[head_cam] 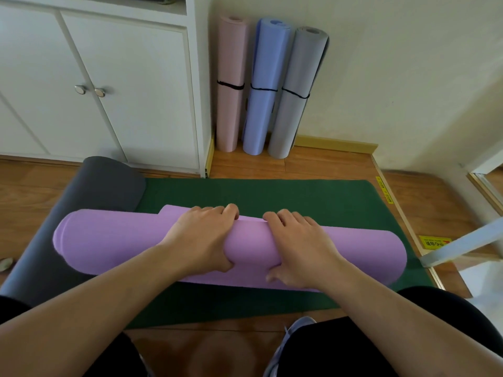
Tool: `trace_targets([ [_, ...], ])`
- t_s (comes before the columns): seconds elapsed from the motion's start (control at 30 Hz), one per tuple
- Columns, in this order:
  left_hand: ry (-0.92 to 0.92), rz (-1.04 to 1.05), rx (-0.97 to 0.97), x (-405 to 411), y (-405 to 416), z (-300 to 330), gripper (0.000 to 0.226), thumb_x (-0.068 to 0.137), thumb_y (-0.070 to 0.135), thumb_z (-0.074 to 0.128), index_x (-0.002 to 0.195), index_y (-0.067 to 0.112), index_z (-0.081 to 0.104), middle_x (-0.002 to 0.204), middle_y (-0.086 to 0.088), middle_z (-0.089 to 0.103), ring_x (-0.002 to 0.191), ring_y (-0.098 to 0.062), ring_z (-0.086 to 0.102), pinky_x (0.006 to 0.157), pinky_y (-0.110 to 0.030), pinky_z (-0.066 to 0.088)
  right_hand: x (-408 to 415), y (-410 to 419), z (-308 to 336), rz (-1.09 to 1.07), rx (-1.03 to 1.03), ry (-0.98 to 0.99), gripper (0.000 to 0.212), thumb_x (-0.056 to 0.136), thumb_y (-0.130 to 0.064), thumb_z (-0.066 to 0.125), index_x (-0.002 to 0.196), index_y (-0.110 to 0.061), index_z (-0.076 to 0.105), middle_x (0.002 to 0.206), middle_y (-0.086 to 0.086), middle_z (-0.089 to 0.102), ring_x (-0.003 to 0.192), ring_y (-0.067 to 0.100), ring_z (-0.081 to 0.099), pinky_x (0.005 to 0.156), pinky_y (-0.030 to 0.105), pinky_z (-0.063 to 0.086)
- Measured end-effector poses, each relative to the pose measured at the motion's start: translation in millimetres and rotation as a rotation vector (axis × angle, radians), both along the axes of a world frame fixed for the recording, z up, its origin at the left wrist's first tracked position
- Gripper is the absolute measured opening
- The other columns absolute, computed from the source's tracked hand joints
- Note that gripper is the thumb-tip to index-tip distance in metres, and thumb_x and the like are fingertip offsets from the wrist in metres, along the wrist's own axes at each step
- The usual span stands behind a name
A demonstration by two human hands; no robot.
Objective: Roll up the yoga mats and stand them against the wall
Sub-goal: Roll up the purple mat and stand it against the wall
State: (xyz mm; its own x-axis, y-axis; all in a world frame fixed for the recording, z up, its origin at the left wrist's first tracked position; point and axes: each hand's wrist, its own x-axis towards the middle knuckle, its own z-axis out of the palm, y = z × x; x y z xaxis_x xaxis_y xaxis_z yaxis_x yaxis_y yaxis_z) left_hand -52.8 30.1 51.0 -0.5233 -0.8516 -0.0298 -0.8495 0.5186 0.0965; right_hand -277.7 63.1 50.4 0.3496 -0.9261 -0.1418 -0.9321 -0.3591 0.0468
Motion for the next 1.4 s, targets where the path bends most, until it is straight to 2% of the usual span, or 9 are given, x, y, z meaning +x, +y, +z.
trace_targets([
  [0.13, -0.003, -0.006, 0.026, 1.5, 1.8, 1.6, 0.073, 0.069, 0.066, 0.071, 0.128, 0.032, 0.047, 0.115, 0.013, 0.064, 0.100, -0.014, 0.060, 0.086, -0.031, 0.042, 1.0, -0.7, -2.4, 0.000, -0.063, -0.067, 0.071, 0.073, -0.052, 0.079, 0.130, -0.024, 0.046, 0.116, -0.001, 0.061, 0.104, 0.026, 0.061, 0.087, 0.038, 0.049],
  [0.3, -0.134, -0.008, -0.051, -5.5, 5.1, -4.0, 0.090, 0.069, 0.063, 0.080, 0.142, 0.027, 0.040, 0.134, 0.002, 0.050, 0.121, -0.022, 0.051, 0.106, -0.039, 0.045, -1.5, -3.3, -0.1, -0.037, -0.062, -0.100, 0.070, 0.072, -0.054, 0.076, 0.130, -0.026, 0.048, 0.110, -0.004, 0.064, 0.100, 0.025, 0.063, 0.076, 0.035, 0.042],
  [0.47, -0.039, 0.021, 0.013, -1.3, 0.6, -1.5, 0.072, 0.069, 0.057, 0.076, 0.128, 0.028, 0.046, 0.116, 0.009, 0.062, 0.102, -0.018, 0.061, 0.086, -0.033, 0.046, -0.4, 0.0, -2.4, 0.000, -0.029, -0.036, 0.094, 0.070, -0.056, 0.082, 0.147, -0.024, 0.038, 0.132, 0.000, 0.056, 0.118, 0.027, 0.056, 0.102, 0.041, 0.047],
  [0.57, -0.053, 0.026, 0.054, 1.0, 1.4, 1.9, 0.069, 0.066, 0.063, 0.072, 0.121, 0.030, 0.047, 0.103, 0.012, 0.063, 0.090, -0.015, 0.061, 0.075, -0.032, 0.036, 0.8, -0.7, -3.7, 0.005, -0.020, -0.010, 0.087, 0.072, -0.054, 0.084, 0.140, -0.022, 0.040, 0.126, 0.001, 0.057, 0.113, 0.028, 0.058, 0.096, 0.041, 0.048],
  [0.77, -0.141, -0.018, 0.008, 0.8, 4.0, -0.8, 0.093, 0.066, 0.070, 0.077, 0.141, 0.028, 0.042, 0.129, 0.002, 0.054, 0.117, -0.022, 0.053, 0.105, -0.037, 0.043, 0.3, -2.0, 0.6, -0.036, -0.046, -0.072, 0.066, 0.073, -0.051, 0.075, 0.126, -0.025, 0.048, 0.106, -0.003, 0.064, 0.096, 0.026, 0.062, 0.073, 0.035, 0.038],
  [1.0, -0.044, 0.018, 0.051, 1.2, -1.6, 2.9, 0.077, 0.068, 0.063, 0.075, 0.132, 0.030, 0.046, 0.116, 0.010, 0.063, 0.102, -0.017, 0.060, 0.089, -0.033, 0.049, -0.4, -0.4, 0.0, 0.002, -0.029, -0.033, 0.097, 0.070, -0.056, 0.081, 0.148, -0.023, 0.036, 0.132, 0.001, 0.054, 0.119, 0.028, 0.055, 0.104, 0.042, 0.047],
  [1.1, -0.031, 0.028, 0.150, 6.5, -6.1, 9.5, 0.076, 0.060, 0.069, 0.075, 0.123, 0.035, 0.048, 0.106, 0.013, 0.064, 0.091, -0.014, 0.059, 0.077, -0.033, 0.051, -0.1, -1.9, -1.1, 0.024, -0.074, -0.036, 0.081, 0.070, -0.056, 0.079, 0.135, -0.022, 0.044, 0.117, 0.000, 0.062, 0.106, 0.027, 0.061, 0.099, 0.040, 0.047],
  [1.27, -0.071, -0.038, 0.025, 4.0, -2.0, 3.2, 0.098, 0.059, 0.075, 0.074, 0.142, 0.032, 0.043, 0.131, 0.009, 0.052, 0.117, -0.017, 0.053, 0.105, -0.036, 0.045, -2.3, -5.3, 3.8, -0.016, -0.091, -0.084, 0.067, 0.070, -0.057, 0.076, 0.123, -0.024, 0.049, 0.107, -0.003, 0.066, 0.097, 0.024, 0.063, 0.087, 0.038, 0.049],
  [1.4, -0.116, -0.031, -0.068, -5.3, 3.1, -4.7, 0.091, 0.068, 0.063, 0.080, 0.141, 0.026, 0.041, 0.132, 0.003, 0.053, 0.118, -0.021, 0.054, 0.104, -0.038, 0.047, -3.6, -4.6, 4.5, -0.049, -0.043, -0.116, 0.068, 0.070, -0.056, 0.075, 0.125, -0.028, 0.048, 0.108, -0.006, 0.065, 0.100, 0.023, 0.063, 0.083, 0.037, 0.048],
])
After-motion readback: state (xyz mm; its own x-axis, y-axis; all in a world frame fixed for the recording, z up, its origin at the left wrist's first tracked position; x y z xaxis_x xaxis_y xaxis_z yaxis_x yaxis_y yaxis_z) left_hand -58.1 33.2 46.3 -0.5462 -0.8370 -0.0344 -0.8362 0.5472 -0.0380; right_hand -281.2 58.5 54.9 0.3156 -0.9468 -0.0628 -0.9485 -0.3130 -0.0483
